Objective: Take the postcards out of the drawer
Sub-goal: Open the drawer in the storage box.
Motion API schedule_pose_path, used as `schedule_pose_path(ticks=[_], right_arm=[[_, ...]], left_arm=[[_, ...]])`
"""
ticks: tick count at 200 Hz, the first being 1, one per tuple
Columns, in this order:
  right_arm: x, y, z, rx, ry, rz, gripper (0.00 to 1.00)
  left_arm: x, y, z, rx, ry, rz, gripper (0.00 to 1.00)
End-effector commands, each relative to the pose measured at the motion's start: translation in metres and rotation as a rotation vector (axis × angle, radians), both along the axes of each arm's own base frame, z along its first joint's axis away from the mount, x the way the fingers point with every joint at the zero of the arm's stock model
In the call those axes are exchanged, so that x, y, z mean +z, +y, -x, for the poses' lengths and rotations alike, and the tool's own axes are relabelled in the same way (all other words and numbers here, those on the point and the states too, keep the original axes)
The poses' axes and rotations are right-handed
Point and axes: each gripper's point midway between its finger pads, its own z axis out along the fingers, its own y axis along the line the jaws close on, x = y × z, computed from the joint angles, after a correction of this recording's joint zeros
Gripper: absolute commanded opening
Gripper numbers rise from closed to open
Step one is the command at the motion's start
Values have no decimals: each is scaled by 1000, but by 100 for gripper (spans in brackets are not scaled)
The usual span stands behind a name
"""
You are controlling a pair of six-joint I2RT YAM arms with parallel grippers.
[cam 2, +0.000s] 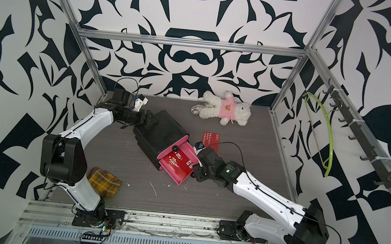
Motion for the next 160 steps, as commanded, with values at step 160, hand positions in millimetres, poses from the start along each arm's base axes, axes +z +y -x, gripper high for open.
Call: schedule_pose_path(ticks=[160], right_arm=[[-23,72,-90,123,86,-180,55]], left_arm=[[-50,5,24,-5,188,-93,79]])
